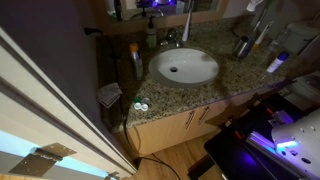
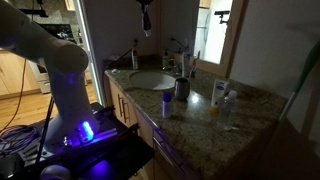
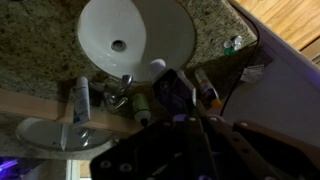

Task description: Move the silver cup to the left, remove the toothpaste from the cup and place it on the left side of the counter then take out the toothbrush and place it on the left side of the counter

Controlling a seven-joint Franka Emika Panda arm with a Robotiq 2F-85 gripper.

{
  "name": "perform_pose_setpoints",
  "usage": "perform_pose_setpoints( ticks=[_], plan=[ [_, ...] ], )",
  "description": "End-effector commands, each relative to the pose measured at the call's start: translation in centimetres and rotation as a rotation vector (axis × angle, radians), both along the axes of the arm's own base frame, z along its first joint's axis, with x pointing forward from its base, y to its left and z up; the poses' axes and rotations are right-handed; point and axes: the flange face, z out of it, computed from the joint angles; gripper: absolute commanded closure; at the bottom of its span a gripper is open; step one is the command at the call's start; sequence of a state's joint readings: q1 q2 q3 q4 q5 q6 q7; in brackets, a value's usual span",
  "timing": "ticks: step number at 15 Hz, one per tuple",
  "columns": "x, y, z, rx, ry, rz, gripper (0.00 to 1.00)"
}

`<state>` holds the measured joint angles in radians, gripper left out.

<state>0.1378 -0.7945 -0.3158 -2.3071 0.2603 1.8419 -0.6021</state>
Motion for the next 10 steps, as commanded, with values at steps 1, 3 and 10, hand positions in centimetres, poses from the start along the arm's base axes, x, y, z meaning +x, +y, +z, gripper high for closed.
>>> perform_pose_setpoints(
  ticks=[1, 3, 10],
  plan=[
    [-0.4, 4.6, -2.9, -0.057, 0.104, 0.118, 1.00],
    [-1.3, 9.6, -5.5, -0.098, 0.173, 0.190, 1.00],
    [-2.4, 19.4, -9.7, -0.245, 0.280, 0.319, 0.99]
  ],
)
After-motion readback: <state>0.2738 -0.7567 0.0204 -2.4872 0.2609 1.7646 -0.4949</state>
